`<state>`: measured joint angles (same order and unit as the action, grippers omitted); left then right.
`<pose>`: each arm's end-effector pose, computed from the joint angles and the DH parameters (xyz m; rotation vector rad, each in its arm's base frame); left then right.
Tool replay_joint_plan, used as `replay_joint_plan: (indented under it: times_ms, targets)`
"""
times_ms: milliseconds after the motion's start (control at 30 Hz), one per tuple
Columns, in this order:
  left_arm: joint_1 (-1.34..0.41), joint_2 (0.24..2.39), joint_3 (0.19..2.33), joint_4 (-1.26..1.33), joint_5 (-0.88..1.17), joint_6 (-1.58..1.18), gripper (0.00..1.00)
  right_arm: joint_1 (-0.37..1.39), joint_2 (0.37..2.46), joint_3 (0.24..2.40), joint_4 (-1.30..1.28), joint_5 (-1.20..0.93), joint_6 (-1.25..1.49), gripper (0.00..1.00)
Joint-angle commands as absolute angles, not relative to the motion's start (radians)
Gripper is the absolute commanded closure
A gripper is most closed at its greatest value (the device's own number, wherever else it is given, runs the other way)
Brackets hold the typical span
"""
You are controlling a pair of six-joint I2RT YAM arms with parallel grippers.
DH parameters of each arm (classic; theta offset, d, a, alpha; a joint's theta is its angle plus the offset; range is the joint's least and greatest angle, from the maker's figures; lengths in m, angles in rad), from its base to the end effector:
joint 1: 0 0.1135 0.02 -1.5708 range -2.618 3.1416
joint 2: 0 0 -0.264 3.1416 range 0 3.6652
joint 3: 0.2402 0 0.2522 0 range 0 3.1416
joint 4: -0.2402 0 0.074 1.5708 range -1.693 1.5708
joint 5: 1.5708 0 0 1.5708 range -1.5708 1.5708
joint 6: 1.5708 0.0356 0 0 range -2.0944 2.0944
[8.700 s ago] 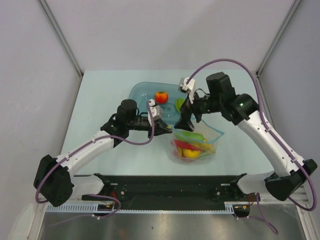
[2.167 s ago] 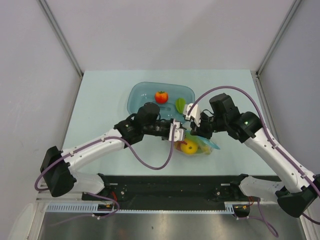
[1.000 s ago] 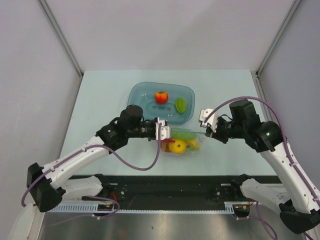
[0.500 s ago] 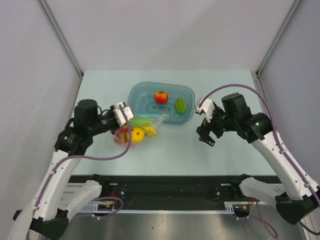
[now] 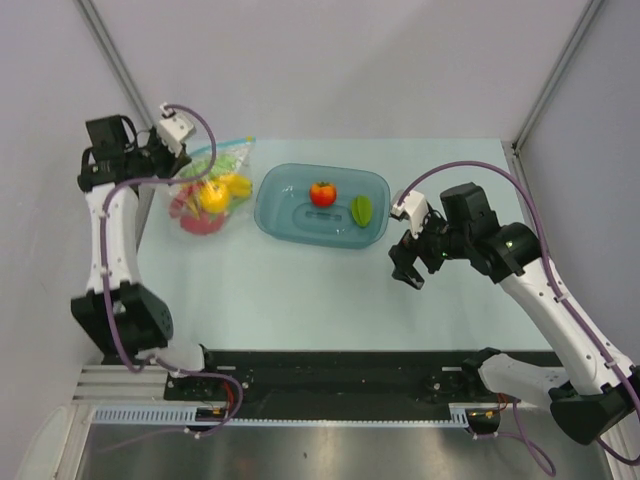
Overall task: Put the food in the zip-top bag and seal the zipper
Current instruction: Place the zipper food storage bag at the center of the board.
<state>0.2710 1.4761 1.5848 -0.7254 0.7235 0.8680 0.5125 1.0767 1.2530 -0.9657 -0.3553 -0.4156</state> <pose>0.3090 0.0614 0.4043 0.9536 1.7808 -0.0793 0.1692 0.1094 0.3717 -1.2015 2.0141 0.4661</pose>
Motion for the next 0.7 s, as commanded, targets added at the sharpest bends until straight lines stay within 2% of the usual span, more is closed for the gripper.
replay_joint_plan:
  times_ms: [0,67,167,267,367,467,667]
  targets:
    - [0.313,1.695,1.961,-0.722,0.86,0.972,1.0,0.515,1.055,1.276,-0.954,-0.348,-0.388,0.0]
    - [0.33,1.748,2.012,-0.742,0.862,1.011,1.0,0.517,1.043,1.269,-0.957,-0.341,-0.38,0.0]
    - [0.348,1.77,1.953,-0.794,0.888,1.162,1.0,0.52,1.034,1.255,-0.953,-0.333,-0.371,0.0]
    - [0.345,1.717,1.736,-0.816,0.865,1.356,1.0,0.519,1.031,1.236,-0.943,-0.331,-0.357,0.0]
    - [0.336,1.643,1.42,-0.865,0.801,1.606,1.0,0.517,1.034,1.247,-0.971,-0.341,-0.357,0.0]
    - [0.337,1.565,1.194,-0.867,0.736,1.711,1.0,0.515,1.025,1.247,-0.992,-0.342,-0.364,0.0]
    - [0.334,1.399,0.933,-0.949,0.758,1.715,1.0,0.518,1.042,1.247,-1.011,-0.359,-0.364,0.0]
